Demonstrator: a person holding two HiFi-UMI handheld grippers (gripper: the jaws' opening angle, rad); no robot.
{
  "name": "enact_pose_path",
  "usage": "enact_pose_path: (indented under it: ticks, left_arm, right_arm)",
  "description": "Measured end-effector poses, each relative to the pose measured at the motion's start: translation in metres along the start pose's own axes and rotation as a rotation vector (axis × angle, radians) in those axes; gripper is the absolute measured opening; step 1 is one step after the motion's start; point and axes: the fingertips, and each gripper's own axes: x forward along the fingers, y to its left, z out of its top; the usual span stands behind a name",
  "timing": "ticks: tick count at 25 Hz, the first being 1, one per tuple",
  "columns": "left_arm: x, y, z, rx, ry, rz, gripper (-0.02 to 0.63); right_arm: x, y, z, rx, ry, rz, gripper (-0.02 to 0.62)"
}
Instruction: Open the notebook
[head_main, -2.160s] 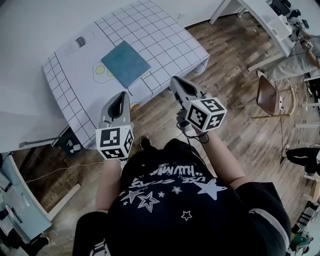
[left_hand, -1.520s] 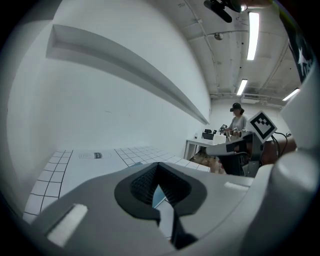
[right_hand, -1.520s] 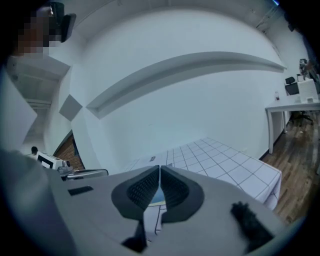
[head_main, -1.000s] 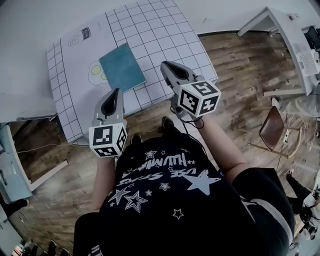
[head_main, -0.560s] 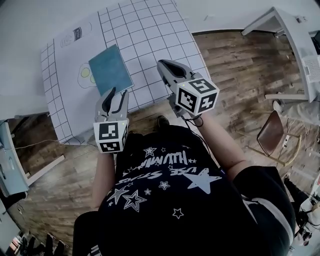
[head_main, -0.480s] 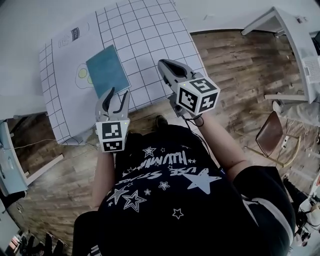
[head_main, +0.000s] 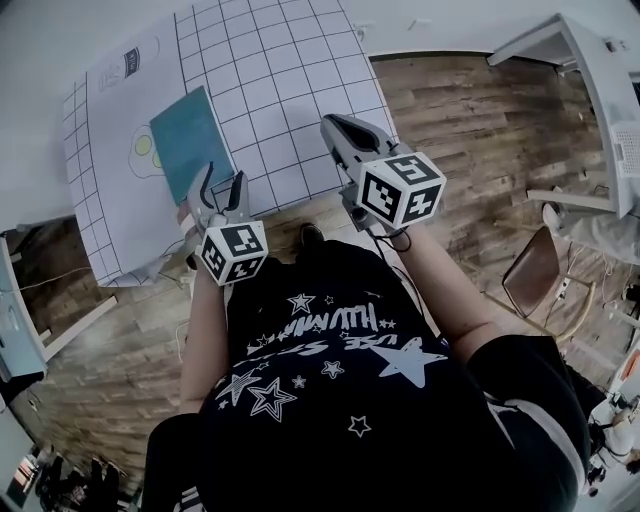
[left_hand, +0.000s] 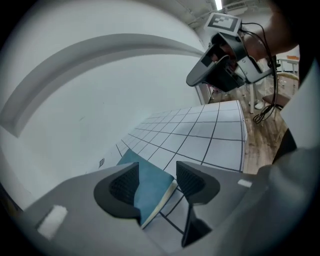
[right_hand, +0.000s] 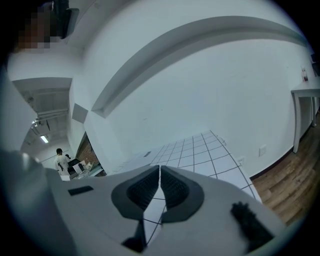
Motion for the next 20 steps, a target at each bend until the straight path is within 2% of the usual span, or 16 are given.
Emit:
enact_pose_path:
  ticks: [5,11,15,20]
  left_arm:
    - [0.018,-0.007,-0.012,0.029,0.087,-0.001,0.255]
    - [0.022,0.001,-0.023,0.040,0.180,0.071,0.256]
    - [0.021,0.003,-0.025,0.098,0.217,0.121,0.255]
    - [0.018,0.009,-0.029,0.117,0.277,0.163,0.255]
  right_arm:
    - [-0.005,-0.020,-0.004,0.023,0.005,-0.023,0.018]
    - [-0.005,-0.028,-0.008,0.048,0.009,-0.026,0.018]
    - [-0.004,-0.030,-0.010,0.060,0.009,-0.020,0.018]
    - [-0.005,-0.036,-0.009,0.071,0.003,-0.026,0.018]
